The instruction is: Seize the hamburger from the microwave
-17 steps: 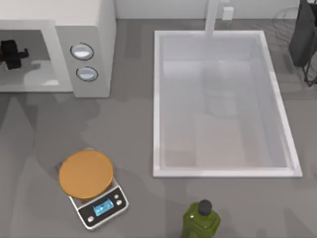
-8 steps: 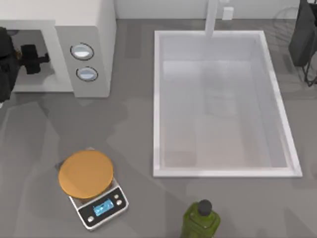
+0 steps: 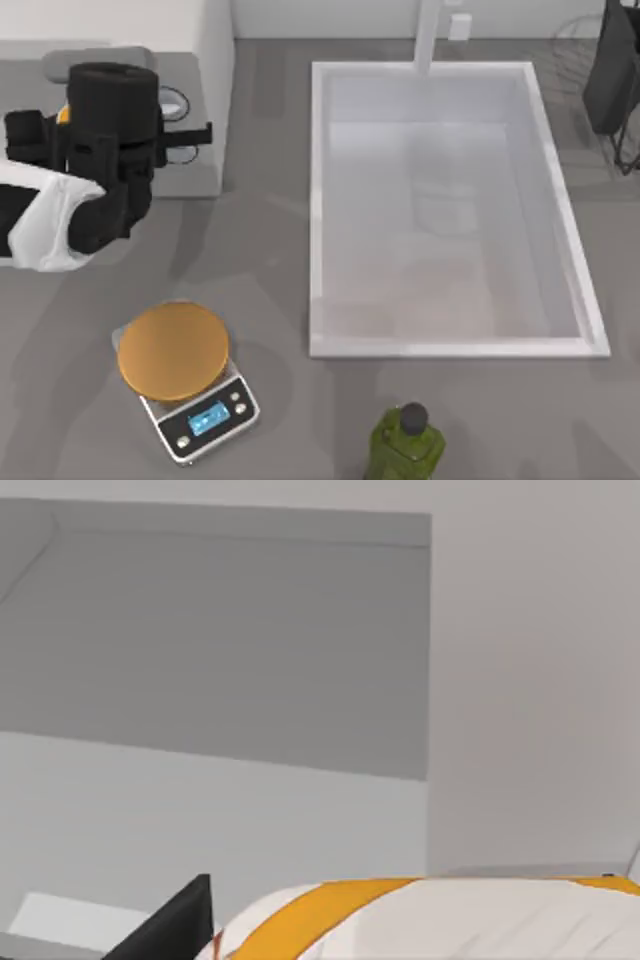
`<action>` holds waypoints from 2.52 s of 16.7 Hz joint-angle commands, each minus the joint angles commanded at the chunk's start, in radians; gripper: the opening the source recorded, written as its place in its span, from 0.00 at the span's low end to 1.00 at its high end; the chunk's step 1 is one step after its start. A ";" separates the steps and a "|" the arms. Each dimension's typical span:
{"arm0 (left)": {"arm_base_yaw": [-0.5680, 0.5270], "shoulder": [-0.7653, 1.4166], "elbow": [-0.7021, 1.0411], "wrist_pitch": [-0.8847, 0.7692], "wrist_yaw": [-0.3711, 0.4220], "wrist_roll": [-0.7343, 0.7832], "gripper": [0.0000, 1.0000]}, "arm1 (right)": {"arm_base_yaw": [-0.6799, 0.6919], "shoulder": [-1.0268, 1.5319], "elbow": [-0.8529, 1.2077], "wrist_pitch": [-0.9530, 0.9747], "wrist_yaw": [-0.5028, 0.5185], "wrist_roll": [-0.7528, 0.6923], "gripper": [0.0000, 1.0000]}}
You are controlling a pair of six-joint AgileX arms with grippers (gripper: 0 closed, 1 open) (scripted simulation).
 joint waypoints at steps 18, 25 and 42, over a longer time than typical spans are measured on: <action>-0.079 0.219 -0.147 0.358 -0.065 -0.028 0.00 | 0.000 0.000 0.000 0.000 0.000 0.000 1.00; -0.090 0.360 -0.199 0.566 -0.050 -0.029 0.00 | 0.000 0.000 0.000 0.000 0.000 0.000 1.00; -0.090 0.360 -0.199 0.566 -0.050 -0.029 1.00 | 0.000 0.000 0.000 0.000 0.000 0.000 1.00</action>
